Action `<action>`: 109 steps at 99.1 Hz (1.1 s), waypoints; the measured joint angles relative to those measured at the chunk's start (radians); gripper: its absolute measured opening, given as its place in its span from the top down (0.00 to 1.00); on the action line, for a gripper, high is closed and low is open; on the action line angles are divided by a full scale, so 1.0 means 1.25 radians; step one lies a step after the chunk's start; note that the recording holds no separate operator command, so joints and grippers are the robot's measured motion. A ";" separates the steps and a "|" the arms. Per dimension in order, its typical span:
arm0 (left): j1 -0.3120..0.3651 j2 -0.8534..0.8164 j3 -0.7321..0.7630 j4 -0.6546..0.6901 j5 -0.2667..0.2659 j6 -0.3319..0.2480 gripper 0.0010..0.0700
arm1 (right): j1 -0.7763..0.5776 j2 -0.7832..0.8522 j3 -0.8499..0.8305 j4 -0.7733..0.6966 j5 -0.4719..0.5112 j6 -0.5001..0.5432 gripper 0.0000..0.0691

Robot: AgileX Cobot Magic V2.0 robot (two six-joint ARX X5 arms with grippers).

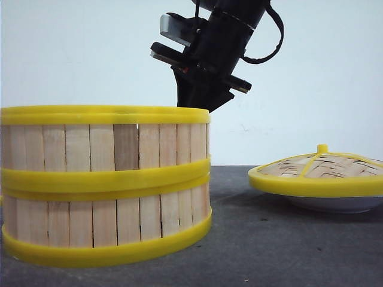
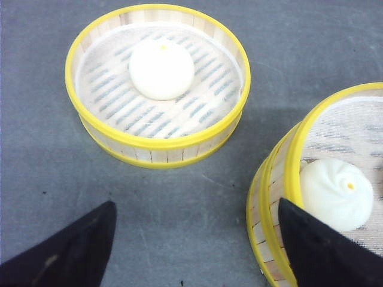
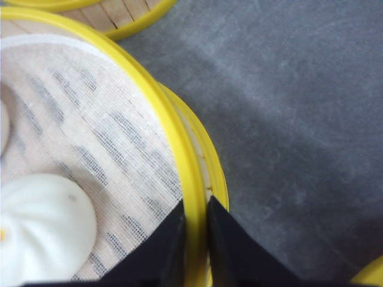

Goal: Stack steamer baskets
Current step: 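Lower the basket onto the nearest basket and open the right gripper, then raise the right gripper away from the stack toward the lid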

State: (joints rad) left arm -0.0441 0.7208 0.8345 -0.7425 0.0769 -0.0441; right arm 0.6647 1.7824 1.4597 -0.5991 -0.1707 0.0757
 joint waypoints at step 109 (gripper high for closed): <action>0.000 0.000 0.000 0.000 0.000 0.000 0.26 | -0.008 0.027 0.002 0.052 0.032 0.015 0.42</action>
State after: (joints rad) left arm -0.0441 0.7208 0.8345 -0.7425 0.0769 -0.0441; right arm 0.6552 1.8168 1.4616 -0.5346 -0.1310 0.0944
